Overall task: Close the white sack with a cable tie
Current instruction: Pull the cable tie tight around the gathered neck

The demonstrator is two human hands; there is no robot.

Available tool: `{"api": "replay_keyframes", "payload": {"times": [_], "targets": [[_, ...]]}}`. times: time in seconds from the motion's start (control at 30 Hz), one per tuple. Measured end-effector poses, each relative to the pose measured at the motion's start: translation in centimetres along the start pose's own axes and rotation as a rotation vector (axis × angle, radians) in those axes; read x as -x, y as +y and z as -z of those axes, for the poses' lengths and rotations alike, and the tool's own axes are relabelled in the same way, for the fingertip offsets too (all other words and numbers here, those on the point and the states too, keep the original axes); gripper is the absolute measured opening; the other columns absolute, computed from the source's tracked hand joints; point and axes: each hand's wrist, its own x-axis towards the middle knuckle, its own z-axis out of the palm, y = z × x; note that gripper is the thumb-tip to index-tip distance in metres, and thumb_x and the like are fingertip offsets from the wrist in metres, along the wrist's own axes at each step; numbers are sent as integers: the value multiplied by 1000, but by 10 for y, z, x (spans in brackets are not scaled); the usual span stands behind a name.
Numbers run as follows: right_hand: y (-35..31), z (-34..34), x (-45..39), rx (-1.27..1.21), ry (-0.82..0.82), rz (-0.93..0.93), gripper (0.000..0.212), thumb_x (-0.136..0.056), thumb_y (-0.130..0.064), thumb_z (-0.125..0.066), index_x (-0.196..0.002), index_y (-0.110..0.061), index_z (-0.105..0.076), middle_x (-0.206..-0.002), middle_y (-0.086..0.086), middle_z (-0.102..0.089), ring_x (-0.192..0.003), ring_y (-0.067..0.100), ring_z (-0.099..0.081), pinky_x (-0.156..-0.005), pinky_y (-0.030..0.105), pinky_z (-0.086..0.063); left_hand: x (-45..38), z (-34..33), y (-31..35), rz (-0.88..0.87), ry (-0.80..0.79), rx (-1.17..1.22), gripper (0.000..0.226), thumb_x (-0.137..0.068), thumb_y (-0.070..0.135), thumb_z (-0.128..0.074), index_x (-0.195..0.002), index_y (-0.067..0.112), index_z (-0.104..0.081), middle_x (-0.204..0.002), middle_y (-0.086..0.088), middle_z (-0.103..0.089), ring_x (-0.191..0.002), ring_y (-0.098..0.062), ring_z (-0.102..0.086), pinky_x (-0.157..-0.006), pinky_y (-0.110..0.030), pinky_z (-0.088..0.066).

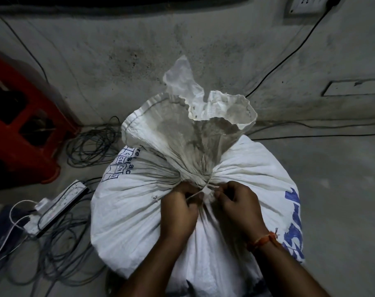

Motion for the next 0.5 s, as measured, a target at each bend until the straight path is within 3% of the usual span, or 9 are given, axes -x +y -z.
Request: {"api": "replay_keyframes", "payload": {"times": [0.13, 0.3, 0.4, 0.5], "targets": [[4, 11, -2, 94, -1, 22, 11, -87, -20, -69, -77, -21, -66, -79, 5, -71, -81, 26, -64, -66, 29, -34, -11, 9, -16, 7, 68, 11, 8, -77, 23, -69, -79, 16, -73, -86, -1, -77, -84, -20, -72, -75, -33, -54], [10, 18, -2, 119, -41, 17, 11, -86, -18, -71, -75, -16, -68, -76, 2, -70, -78, 21, -62, -61, 28, -32, -19, 14, -22, -11, 33, -22, 11, -70, 20, -63, -75, 20, -72, -82, -2, -73, -77, -19, -68, -68, -20, -43], [13, 24, 0, 106, 1, 63, 12, -86, -17, -72, -74, -18, -68, -73, -2, -70, -75, 17, -63, -62, 23, -37, -21, 10, -22, -8, 21, 29, 5, -75, 22, -68, -74, 26, -69, -82, 4, -74, -79, -12, -69, -71, -26, -50], [15, 32, 2, 78, 54, 159, 16, -87, -16, -71, -74, -22, -64, -69, -10, -65, -69, 5, -59, -61, 11, -37, -22, 7, -16, 28, -7, 119, 26, -84, 16, -76, -69, 30, -60, -69, 13, -66, -68, 5, -58, -66, -18, -46]]}}
